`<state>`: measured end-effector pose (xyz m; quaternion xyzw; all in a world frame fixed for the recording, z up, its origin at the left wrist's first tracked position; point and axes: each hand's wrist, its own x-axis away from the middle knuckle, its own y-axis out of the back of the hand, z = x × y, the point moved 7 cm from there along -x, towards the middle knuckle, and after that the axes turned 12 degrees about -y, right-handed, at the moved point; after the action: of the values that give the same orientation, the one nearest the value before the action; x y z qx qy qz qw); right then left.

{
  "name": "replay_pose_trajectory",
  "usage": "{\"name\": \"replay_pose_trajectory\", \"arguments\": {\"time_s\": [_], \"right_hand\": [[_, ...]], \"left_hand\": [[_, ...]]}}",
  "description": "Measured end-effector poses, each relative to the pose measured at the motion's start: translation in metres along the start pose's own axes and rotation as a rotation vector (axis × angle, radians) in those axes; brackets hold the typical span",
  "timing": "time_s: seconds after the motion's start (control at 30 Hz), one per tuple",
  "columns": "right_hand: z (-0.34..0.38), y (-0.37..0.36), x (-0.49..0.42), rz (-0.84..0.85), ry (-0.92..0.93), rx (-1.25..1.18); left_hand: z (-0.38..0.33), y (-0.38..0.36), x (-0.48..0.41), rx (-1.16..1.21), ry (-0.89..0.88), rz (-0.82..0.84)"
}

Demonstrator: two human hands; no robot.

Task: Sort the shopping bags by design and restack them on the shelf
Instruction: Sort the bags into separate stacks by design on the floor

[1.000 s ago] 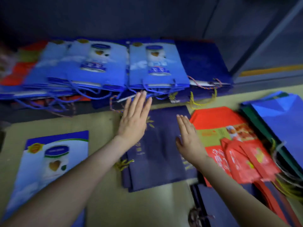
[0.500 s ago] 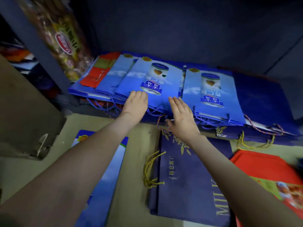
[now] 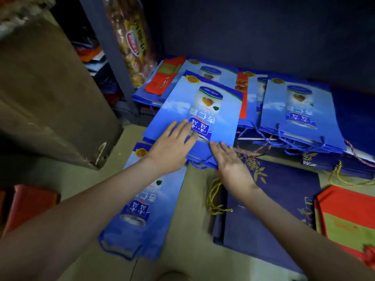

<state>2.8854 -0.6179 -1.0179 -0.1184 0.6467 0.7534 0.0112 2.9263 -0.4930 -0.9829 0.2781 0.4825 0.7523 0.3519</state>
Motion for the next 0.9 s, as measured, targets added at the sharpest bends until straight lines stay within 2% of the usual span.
{"name": "replay_pose_trajectory", "arguments": {"time_s": [0.13,0.2,0.33,0.53,0.63,0.7,0.73,0.8,0.9], "right_hand": [[0.067,-0.008,0.058,-0.065,0.2,-0.081],[0.101,-0.017,0.086,-0.006,0.293,-0.115],[0.148,-0.048,0.12,0.17,0.366,-0.135],[0.192,-0.099,0.136,0.469,0.426,-0.125],[0.196,-0.123,0.141,0.727,0.465,-0.102],[0.188,-0.131,0.139,0.805,0.49,-0.073],[0.181,-0.134,0.136,0.828,0.477,-0.09],[0.163,-0.137,0.121,0.831,0.385,-0.193],[0.117,-0.137,0.081,0.689,0.085,-0.371]], "left_hand": [[-0.028,-0.031,0.077,0.016,-0.035,0.02],[-0.04,-0.047,0.117,-0.031,-0.049,0.034],[-0.056,-0.073,0.179,-0.043,-0.072,0.084],[-0.073,-0.124,0.236,0.083,-0.103,0.392],[-0.073,-0.144,0.248,0.174,-0.099,0.486],[-0.072,-0.161,0.258,0.258,-0.103,0.635],[-0.07,-0.163,0.26,0.295,-0.092,0.701],[-0.067,-0.16,0.258,0.339,-0.079,0.732],[-0.061,-0.163,0.255,0.479,-0.002,0.779]]}}
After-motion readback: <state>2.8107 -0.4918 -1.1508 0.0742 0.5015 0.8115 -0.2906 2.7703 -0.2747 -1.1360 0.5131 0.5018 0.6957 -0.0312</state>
